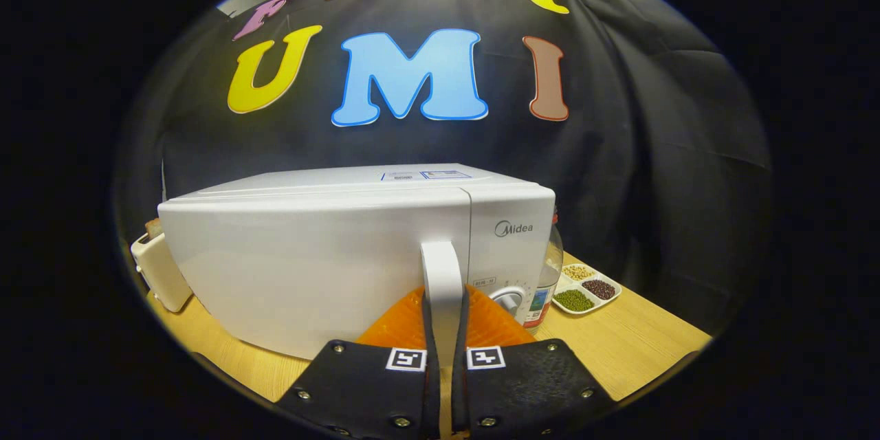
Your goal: Open the microwave, put the food inside, and close the microwave door.
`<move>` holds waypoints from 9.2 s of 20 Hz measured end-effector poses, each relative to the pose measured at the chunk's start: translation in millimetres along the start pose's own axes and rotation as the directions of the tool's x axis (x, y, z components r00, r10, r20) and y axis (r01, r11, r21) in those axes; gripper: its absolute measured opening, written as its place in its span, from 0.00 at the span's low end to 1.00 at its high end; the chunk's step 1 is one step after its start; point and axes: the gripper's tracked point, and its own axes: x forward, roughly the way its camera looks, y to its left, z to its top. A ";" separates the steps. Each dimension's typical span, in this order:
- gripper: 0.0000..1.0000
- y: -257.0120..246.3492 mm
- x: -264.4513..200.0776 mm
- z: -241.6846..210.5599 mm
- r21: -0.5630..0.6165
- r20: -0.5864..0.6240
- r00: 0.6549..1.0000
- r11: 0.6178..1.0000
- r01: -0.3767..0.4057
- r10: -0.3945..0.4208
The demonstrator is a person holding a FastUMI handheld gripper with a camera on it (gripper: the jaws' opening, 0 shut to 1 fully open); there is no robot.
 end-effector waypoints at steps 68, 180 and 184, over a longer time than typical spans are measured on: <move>0.80 -43.7 -343.4 -105.0 -0.153 0.318 0.940 0.985 -0.078 0.124; 0.75 338.5 -416.5 -68.1 -0.195 0.111 0.496 0.508 -0.839 0.861; 0.46 353.9 -394.9 -81.7 -0.163 0.083 0.539 0.545 -0.823 0.838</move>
